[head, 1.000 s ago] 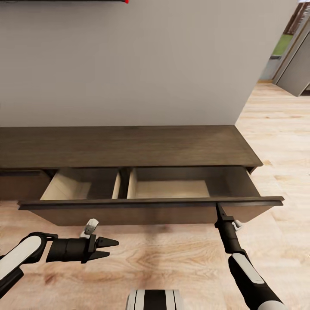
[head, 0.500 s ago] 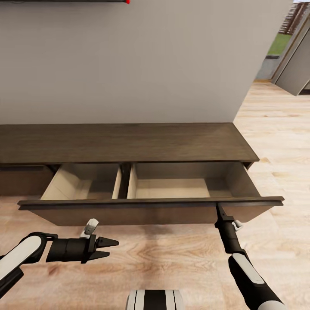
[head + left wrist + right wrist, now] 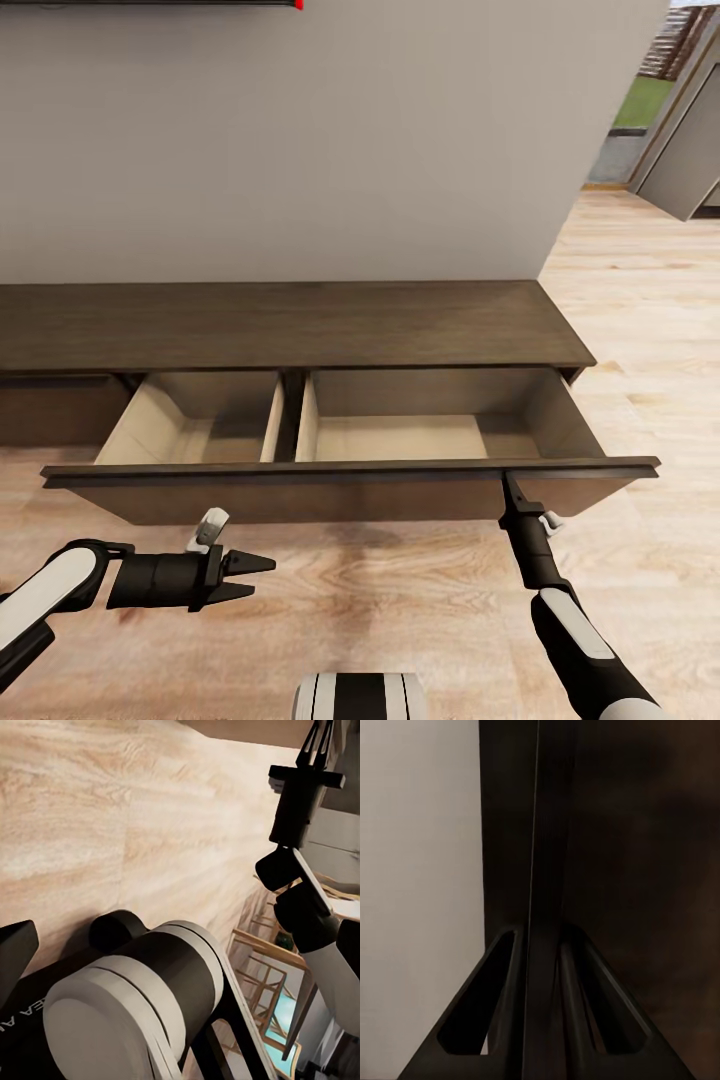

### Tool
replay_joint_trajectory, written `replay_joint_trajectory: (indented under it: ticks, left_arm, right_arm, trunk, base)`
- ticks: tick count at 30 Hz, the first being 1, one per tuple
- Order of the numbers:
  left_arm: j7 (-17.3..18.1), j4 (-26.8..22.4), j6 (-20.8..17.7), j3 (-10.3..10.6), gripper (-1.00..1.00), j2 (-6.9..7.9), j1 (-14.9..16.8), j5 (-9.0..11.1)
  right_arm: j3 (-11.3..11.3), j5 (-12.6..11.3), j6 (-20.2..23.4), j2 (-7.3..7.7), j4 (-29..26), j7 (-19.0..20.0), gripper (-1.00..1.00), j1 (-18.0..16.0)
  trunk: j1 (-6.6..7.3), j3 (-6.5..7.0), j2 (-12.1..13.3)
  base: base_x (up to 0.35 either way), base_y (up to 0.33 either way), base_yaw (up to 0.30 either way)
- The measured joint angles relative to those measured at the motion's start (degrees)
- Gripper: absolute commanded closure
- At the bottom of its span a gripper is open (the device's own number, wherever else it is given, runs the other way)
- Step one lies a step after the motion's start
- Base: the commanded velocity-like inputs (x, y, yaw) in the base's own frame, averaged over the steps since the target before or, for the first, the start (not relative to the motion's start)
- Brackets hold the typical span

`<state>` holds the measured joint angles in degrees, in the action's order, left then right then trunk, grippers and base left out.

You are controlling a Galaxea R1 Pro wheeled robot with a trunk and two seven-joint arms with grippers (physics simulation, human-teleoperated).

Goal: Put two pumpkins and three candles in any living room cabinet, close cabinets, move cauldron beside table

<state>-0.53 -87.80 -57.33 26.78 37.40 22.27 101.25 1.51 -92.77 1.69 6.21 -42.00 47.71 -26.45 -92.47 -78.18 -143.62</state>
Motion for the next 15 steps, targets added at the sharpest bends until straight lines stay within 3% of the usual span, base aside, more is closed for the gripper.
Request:
replay_joint_trajectory:
  ticks: [15]
  left_arm:
    - [0.0,0.0,0.0,0.0,-1.0,0.0,0.0,0.0]
  right_arm:
    - [0.0,0.0,0.0,0.0,0.0,0.0,1.0,0.0]
  trunk:
    - [0.0,0.0,0.0]
  base:
    - [-0.047,0.0,0.0]
